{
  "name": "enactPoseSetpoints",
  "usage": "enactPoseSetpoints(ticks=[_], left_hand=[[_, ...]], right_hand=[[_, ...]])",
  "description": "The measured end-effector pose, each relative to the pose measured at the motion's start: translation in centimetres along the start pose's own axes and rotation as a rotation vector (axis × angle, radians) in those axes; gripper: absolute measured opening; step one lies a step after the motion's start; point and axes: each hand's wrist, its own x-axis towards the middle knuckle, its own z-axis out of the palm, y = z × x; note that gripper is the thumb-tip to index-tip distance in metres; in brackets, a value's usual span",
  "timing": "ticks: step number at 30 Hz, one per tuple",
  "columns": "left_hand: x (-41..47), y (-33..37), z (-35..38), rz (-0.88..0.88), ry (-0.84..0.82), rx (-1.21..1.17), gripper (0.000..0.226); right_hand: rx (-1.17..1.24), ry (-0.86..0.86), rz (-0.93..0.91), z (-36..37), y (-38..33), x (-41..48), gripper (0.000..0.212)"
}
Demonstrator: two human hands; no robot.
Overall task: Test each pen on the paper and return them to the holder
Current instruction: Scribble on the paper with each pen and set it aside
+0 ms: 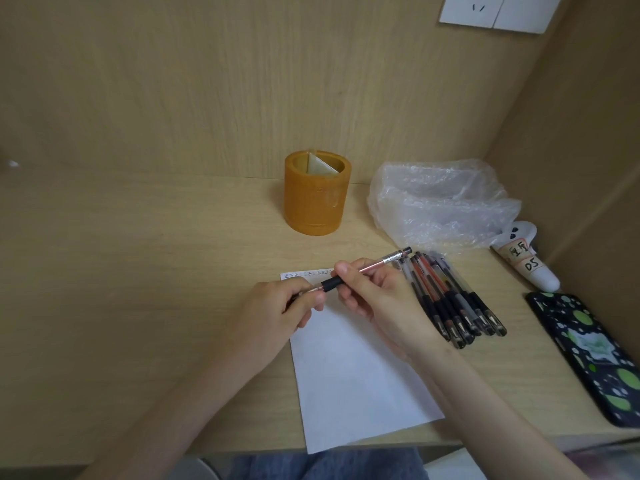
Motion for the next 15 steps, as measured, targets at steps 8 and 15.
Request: enactPoseSetpoints(ticks=[8,15], left_hand=[[0.2,0.3,0.1,0.006,-0.089,0.009,0.024],[0.8,0.4,-0.5,-0.022,-0.076,0.063,0.024]], right_hand=[[-0.033,0.043,0.102,0.1,-0.2,0.3,0.029],[-0.918,0.117,0.238,-2.7,-3.1,1.2,0.045]])
